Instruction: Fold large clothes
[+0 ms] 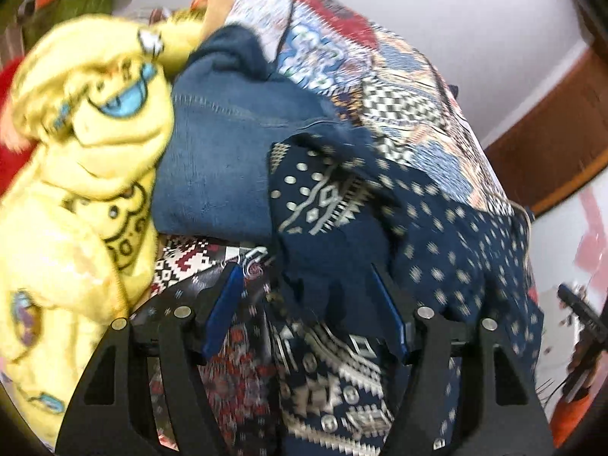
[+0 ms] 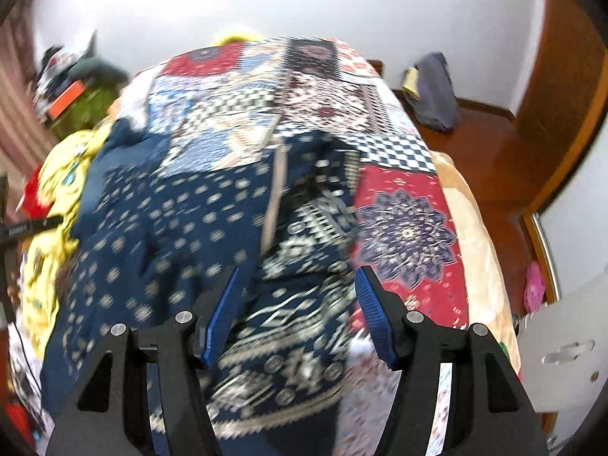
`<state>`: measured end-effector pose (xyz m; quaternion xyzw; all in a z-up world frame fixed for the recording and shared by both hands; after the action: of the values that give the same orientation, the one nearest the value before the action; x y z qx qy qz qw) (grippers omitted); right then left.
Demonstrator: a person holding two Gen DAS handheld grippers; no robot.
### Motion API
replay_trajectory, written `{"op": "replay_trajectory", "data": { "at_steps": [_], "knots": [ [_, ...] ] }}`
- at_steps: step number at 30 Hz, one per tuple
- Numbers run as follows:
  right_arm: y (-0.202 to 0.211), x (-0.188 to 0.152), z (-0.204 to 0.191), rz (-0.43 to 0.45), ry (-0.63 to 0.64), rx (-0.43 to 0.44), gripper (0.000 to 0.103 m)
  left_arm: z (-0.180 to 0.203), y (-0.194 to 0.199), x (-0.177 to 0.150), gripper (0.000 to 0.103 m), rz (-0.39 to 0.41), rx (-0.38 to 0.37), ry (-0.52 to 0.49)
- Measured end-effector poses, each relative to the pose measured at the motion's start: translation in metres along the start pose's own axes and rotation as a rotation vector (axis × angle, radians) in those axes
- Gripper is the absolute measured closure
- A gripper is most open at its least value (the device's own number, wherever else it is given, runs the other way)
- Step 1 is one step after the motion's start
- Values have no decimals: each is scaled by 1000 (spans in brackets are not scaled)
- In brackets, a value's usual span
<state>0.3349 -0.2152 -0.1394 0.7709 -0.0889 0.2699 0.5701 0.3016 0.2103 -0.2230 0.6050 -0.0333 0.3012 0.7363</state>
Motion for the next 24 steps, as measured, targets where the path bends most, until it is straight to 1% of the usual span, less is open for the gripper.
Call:
{"op": "replay_trajectory", "data": {
  "at_steps": [4, 6, 9, 10, 12, 16, 17, 18, 19, 20, 21, 22, 23, 24],
  "knots": [
    [-33, 13, 23, -43, -79, 12, 45, -12, -32, 17, 37, -35, -51, 48],
    [-56, 19, 35, -72, -128, 31, 45, -13, -49, 27, 37, -54, -70, 56],
    [-79, 27, 47, -103, -169, 46, 45, -14, -72, 39, 37, -79, -94, 64],
    [-83, 29, 48, -109, -174, 50, 45, -13, -78, 43, 37, -83, -89, 65],
    [-99, 38, 51, -127, -172, 55, 45, -11, -90, 49, 37, -76, -54, 48],
    [-116, 60, 50, -95, -150, 58, 45, -5, -95, 57, 37, -46, -58, 13],
    [-121, 66, 48, -89, -144, 76, 45, -2, -94, 58, 40, -39, -59, 4],
    [-126, 70, 46, -85, -142, 91, 45, 0, -94, 59, 48, -35, -60, -10],
    [-129, 72, 45, -77, -143, 99, 43, 3, -93, 59, 51, -30, -49, -19],
    [-132, 74, 43, -63, -142, 104, 43, 5, -92, 59, 61, -21, -50, -27],
    [-133, 76, 39, -50, -139, 112, 50, 7, -90, 60, 76, -12, -50, -35],
    [-134, 77, 39, -47, -137, 130, 65, 8, -90, 61, 86, -10, -52, -40],
    [-135, 78, 36, -50, -140, 155, 73, 8, -87, 62, 98, -4, -49, -43],
    [-134, 80, 33, -52, -150, 164, 85, 8, -83, 63, 98, 3, -57, -43]
  ]
}}
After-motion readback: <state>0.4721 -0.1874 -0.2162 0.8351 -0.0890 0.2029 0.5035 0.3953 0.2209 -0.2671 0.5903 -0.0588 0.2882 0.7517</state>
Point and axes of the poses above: each gripper's, at about its wrist camera, not at the fingertips, and y roughly against the way its jaws point, z to its right, x to its top, the point moved 1 cm from there along -y, roughly the way its jaws point, and after that the axes turned 6 degrees about x, right-handed, at the moved point
